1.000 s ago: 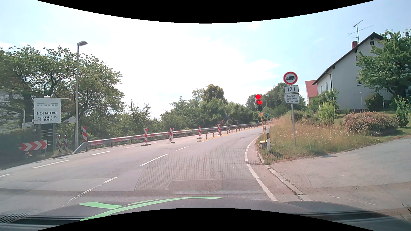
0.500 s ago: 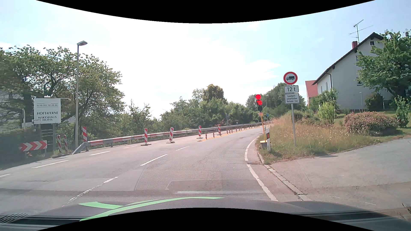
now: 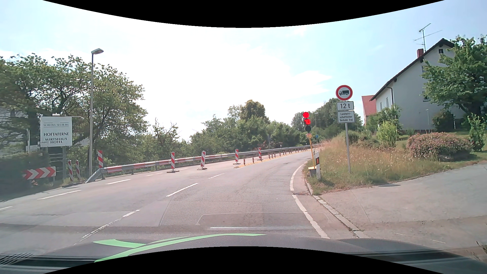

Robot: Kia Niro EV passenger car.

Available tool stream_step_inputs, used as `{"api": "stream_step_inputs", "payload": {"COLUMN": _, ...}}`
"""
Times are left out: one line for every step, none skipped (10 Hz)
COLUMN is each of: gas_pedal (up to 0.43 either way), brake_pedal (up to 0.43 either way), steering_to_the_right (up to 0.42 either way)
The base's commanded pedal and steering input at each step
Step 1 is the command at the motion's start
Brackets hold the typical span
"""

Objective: Follow the waypoints while adhering to traffic rules and regulations

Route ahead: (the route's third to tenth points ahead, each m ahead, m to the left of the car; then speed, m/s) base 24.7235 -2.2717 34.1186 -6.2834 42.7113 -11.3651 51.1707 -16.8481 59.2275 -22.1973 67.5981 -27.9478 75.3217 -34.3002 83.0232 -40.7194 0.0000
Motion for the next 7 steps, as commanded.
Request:
{"api": "stream_step_inputs", "payload": {"gas_pedal": 0.000, "brake_pedal": 0.311, "steering_to_the_right": 0.072}}
{"api": "stream_step_inputs", "payload": {"gas_pedal": 0.000, "brake_pedal": 0.311, "steering_to_the_right": 0.072}}
{"api": "stream_step_inputs", "payload": {"gas_pedal": 0.000, "brake_pedal": 0.311, "steering_to_the_right": 0.072}}
{"api": "stream_step_inputs", "payload": {"gas_pedal": 0.000, "brake_pedal": 0.311, "steering_to_the_right": 0.072}}
{"api": "stream_step_inputs", "payload": {"gas_pedal": 0.000, "brake_pedal": 0.311, "steering_to_the_right": 0.072}}
{"api": "stream_step_inputs", "payload": {"gas_pedal": 0.000, "brake_pedal": 0.311, "steering_to_the_right": 0.072}}
{"api": "stream_step_inputs", "payload": {"gas_pedal": 0.000, "brake_pedal": 0.311, "steering_to_the_right": 0.072}}
